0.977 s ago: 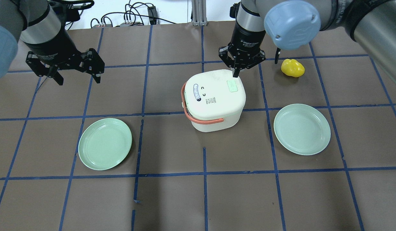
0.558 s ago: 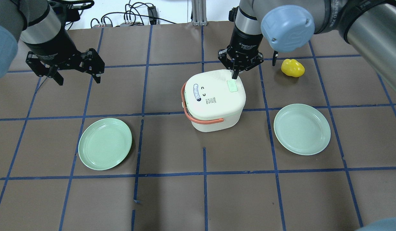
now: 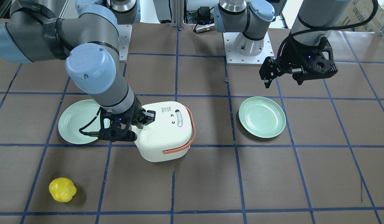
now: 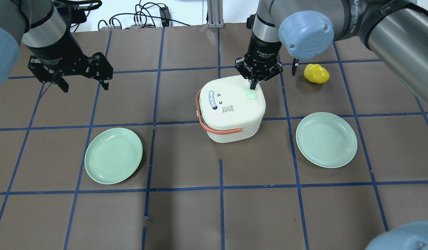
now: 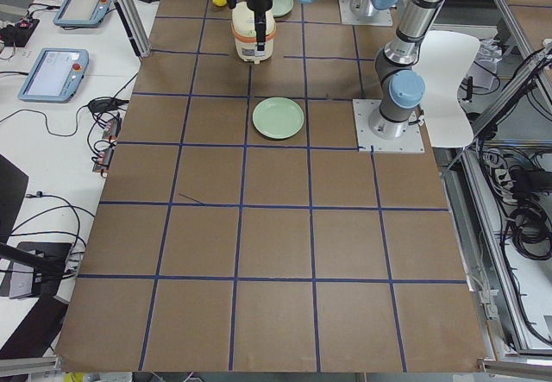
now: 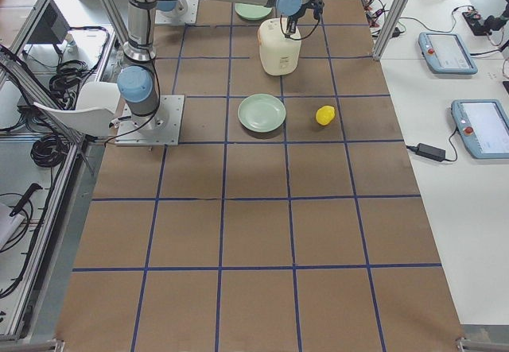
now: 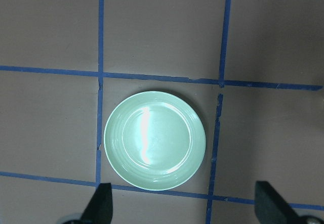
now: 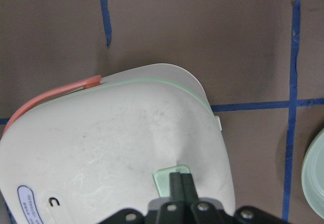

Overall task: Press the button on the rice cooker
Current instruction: 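Lower the right gripper and press down on the green lid button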

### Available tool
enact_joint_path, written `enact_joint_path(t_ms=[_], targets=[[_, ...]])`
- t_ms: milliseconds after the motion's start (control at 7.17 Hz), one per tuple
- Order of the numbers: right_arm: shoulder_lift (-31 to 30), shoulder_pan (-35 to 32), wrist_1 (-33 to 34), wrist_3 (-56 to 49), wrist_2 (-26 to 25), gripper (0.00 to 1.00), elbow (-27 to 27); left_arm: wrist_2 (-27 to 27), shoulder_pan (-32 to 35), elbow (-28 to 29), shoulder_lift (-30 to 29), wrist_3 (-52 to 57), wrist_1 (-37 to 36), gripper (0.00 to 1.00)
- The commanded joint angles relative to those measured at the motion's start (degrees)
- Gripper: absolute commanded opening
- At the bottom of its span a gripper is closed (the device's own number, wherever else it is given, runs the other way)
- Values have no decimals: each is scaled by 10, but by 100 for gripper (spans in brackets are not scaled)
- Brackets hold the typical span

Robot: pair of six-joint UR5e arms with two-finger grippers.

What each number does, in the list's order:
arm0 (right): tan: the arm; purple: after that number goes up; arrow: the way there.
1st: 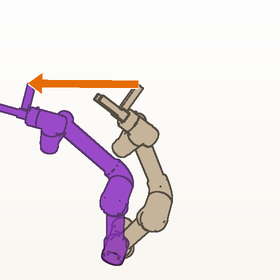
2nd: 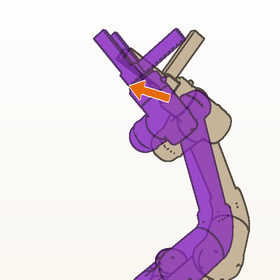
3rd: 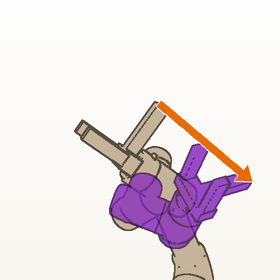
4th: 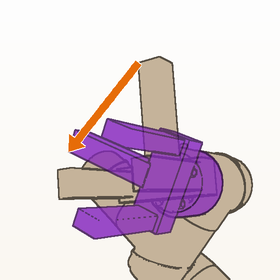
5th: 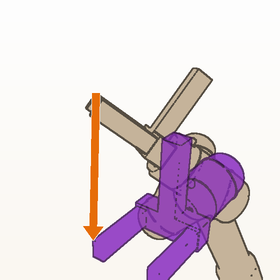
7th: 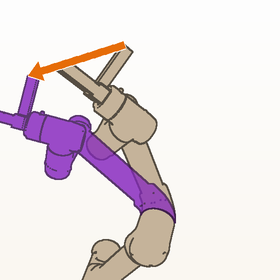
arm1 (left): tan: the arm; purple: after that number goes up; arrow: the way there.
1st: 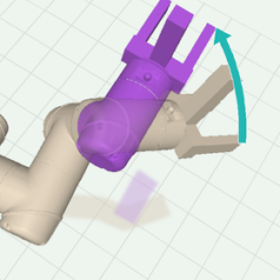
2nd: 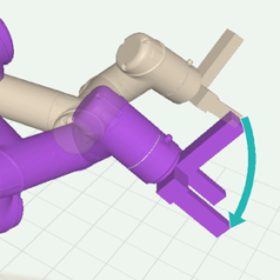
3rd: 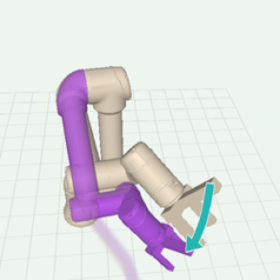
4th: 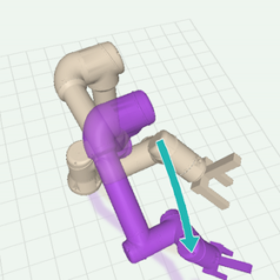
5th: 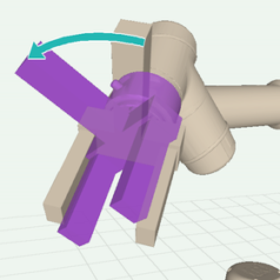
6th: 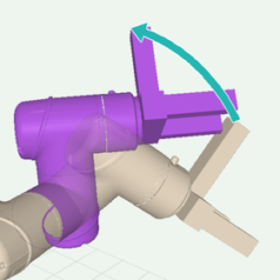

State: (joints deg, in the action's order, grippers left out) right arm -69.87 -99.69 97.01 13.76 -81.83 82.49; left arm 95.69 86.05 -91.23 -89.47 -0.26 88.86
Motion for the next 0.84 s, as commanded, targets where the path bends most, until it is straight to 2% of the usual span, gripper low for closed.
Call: enact_joint_path(t_ms=[0, 698], targets=[[3, -1, -1, 0, 0, 12, 0, 0, 0, 0, 0, 0, 1, 100], [8, -1, -1, 0, 0, 12, 1, 0, 0, 0, 0, 0, 0, 100]])
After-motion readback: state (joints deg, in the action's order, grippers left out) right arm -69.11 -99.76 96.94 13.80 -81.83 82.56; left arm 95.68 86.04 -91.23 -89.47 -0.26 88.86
